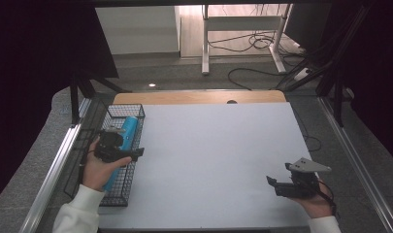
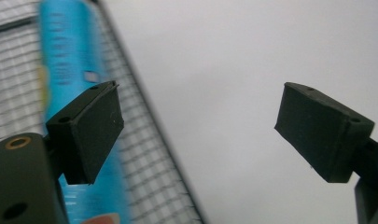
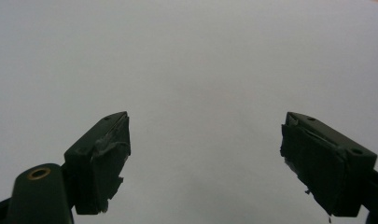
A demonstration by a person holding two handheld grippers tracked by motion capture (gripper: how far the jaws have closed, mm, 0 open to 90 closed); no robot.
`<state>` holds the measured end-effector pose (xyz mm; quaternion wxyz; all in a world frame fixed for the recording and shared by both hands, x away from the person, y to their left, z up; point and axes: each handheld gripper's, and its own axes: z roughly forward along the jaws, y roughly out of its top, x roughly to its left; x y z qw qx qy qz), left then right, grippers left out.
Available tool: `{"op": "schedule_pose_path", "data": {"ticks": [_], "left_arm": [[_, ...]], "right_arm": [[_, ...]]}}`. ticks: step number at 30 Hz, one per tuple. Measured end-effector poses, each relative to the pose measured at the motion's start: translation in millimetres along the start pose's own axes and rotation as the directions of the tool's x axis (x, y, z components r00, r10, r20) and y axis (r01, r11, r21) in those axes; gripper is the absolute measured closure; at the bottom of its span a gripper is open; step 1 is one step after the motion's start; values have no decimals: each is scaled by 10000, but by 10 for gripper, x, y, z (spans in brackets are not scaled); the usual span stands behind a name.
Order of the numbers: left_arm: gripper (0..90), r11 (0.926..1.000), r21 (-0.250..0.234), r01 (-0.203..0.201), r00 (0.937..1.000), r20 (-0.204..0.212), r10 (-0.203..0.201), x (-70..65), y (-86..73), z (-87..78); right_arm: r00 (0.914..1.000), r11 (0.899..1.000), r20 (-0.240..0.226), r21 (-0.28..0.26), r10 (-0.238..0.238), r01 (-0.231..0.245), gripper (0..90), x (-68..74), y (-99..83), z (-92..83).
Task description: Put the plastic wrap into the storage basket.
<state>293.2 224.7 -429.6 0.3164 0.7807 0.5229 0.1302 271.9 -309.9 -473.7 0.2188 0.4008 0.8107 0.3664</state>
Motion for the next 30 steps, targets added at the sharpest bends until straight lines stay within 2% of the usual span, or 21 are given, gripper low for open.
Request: {"op": "schedule_pose_path", "data": {"ticks": [3, 6, 7, 9, 13, 16, 17, 18, 19, 21, 22, 24, 26, 30], "left_arm": [[153, 9990, -187, -396, 9980, 491, 405, -184, -88, 6], [155, 9948, -294, -978, 9935, 563, 994, -397, -165, 66], [157, 9932, -216, -1141, 9919, 541, 1151, -470, -183, 105], [156, 9880, -13, -1546, 9852, 753, 1543, -601, -206, 187], [155, 9845, -22, -1751, 9793, 1029, 1744, -812, -277, 308], [158, 9837, -193, -1785, 9792, 945, 1795, -922, -366, 359], [166, 9837, -193, -1785, 9792, 945, 1795, -922, -366, 359], [170, 9756, -269, -2180, 9745, 479, 2190, -994, -419, 365], [170, 9744, -319, -2225, 9736, 446, 2238, -1007, -434, 363], [174, 9787, -425, -2009, 9762, 749, 2036, -1020, -474, 368], [172, 9775, -389, -2074, 9747, 775, 2099, -1021, -490, 377], [172, 9785, -379, -2029, 9760, 733, 2053, -1020, -498, 379], [173, 9832, -419, -1779, 9790, 939, 1812, -982, -516, 400], [171, 9840, -298, -1758, 9782, 1073, 1780, -983, -539, 458]], "right_arm": [[10000, 10000, -30, 79, -47, 47, 162, 21, -14, -3], [10000, 10000, 1, 24, 48, -48, 163, 24, -34, -39], [9999, 9999, 8, 0, 102, -102, 163, 30, -37, -52], [9999, 9999, 36, -20, 119, -119, 163, 38, -40, -68], [10000, 9999, 27, -57, 92, -92, 163, 72, -38, -85], [10000, 10000, -17, -16, 48, -48, 163, 97, -49, -78], [10000, 10000, -37, 9, 37, -37, 163, 105, -53, -72], [10000, 10000, -52, 44, 5, -4, 163, 112, -54, -63], [10000, 10000, -71, 55, -29, 30, 163, 118, -54, -55], [9999, 9999, -118, 89, -86, 87, 163, 130, -54, -42], [9999, 9999, -123, 98, -121, 122, 163, 136, -52, -36], [9997, 9998, -145, 82, -170, 172, 163, 143, -48, -25], [9995, 9997, -187, 104, -238, 240, 163, 143, -50, -17], [9996, 9996, -131, 113, -256, 258, 163, 126, -55, -13]]}}
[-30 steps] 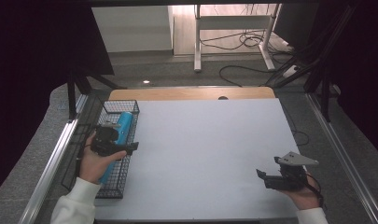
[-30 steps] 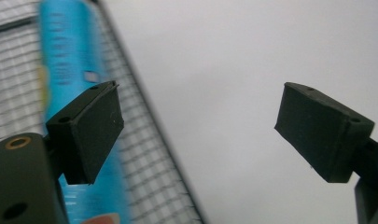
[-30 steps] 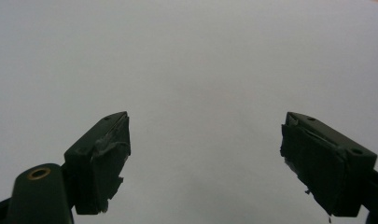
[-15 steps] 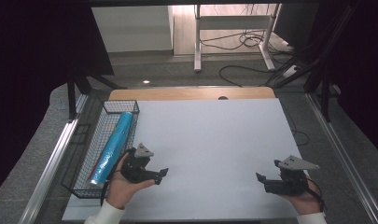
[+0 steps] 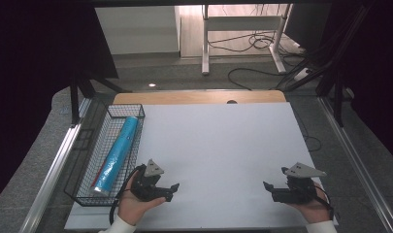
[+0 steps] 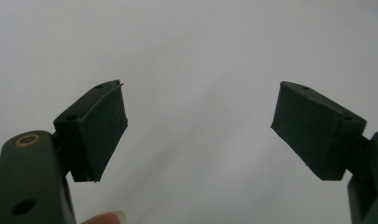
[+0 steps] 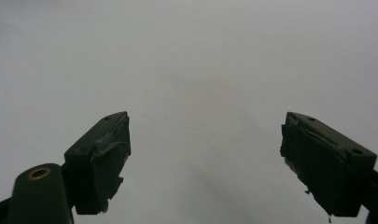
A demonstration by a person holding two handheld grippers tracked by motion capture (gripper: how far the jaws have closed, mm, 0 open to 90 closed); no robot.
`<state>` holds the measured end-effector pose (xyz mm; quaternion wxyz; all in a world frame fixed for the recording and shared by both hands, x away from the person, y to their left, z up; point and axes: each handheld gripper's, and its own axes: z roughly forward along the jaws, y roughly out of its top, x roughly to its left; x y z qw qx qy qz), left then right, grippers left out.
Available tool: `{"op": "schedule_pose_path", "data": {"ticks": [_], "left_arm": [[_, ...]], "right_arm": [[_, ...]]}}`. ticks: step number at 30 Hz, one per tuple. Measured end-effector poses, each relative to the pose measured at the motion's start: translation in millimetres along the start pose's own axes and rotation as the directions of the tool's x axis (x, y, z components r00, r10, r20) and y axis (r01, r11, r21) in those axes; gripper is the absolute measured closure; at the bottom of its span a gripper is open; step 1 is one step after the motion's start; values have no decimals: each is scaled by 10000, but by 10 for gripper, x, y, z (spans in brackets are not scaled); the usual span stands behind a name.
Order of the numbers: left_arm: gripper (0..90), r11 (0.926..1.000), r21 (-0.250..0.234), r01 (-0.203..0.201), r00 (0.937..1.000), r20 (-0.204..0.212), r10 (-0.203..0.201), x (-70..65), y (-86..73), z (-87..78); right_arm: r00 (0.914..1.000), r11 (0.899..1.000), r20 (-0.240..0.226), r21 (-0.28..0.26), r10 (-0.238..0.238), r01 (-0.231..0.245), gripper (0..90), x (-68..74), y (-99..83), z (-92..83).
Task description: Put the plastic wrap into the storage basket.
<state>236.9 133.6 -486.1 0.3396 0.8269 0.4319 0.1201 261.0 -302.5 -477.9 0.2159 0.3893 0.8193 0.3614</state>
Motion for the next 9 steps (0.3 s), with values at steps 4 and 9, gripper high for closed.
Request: {"op": "schedule_pose_path", "data": {"ticks": [4, 9], "left_arm": [[171, 9999, -118, 17, 10000, -6, -17, -5, 3, -15], [165, 10000, 31, -50, 9998, -171, 51, 4, -8, 1]], "right_arm": [[10000, 9999, 21, -107, 5, -5, 163, -6, 3, -19], [10000, 9999, 64, -135, -46, 47, 161, -16, 10, -13]]}}
